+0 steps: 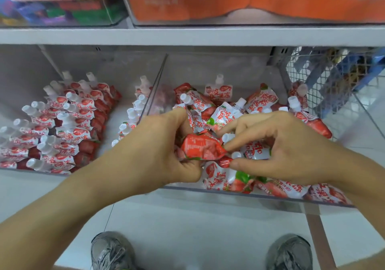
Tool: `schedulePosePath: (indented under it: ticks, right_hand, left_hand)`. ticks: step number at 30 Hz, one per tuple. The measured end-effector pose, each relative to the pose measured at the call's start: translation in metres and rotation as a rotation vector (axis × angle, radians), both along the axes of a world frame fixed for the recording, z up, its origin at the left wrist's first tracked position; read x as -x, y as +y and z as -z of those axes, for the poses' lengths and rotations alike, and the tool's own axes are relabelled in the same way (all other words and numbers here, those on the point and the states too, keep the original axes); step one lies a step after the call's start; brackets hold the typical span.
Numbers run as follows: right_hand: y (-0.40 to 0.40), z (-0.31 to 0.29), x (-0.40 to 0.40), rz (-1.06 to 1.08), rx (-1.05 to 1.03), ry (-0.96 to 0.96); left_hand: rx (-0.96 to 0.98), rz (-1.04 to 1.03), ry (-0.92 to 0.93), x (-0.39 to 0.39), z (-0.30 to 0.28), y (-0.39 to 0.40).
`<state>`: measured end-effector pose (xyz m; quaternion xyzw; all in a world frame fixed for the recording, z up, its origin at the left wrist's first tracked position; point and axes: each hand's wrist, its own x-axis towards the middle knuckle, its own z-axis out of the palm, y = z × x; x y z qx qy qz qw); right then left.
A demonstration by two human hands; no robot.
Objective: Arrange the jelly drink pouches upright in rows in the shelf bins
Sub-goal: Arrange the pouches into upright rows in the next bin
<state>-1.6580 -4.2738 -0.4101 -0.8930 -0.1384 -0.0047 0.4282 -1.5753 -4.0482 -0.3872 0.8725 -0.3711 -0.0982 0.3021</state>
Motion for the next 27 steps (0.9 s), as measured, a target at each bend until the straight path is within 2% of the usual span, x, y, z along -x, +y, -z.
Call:
schedulePosePath:
  ticks: [3,8,11,15,18,22,25,27]
  right_hand:
    - [0.004,-0.006,0.004,0.005,0.085,0.027]
    - [0.008,-0.006,0.002,-0.093,0.413,0.055]
    - [0.008,-0.004,0.005,-0.072,0.471,0.002]
    - [0.002,-0.006,0.014,-0.029,0.409,-0.107]
    - [-0.005,-0.010,0.016,-0.007,0.364,-0.157]
    - [-0.013,-0.014,0.018,0.012,0.261,-0.205]
    - [-0.021,-0.020,0.023,0.043,0.176,-0.233]
    - [-0.025,-0.020,0.022,0.073,0.050,-0.225]
  left_hand:
    - [-0.041,0.006,-0.025,-0.004,-0.002,0.005]
    - [-0.184,0.120,-0.164,0.001,-0.002,0.013]
    - [-0.257,0.110,-0.227,0.005,0.001,0.012]
    - [-0.229,0.070,-0.212,0.006,0.004,0.012]
    - [-0.128,0.085,-0.073,0.012,0.005,0.006]
    - [-0.092,0.129,0.078,0.013,0.009,-0.001]
    - [-0.137,0.117,0.083,0.004,0.015,0.001]
    - [-0.225,0.148,0.075,-0.001,0.021,0.003]
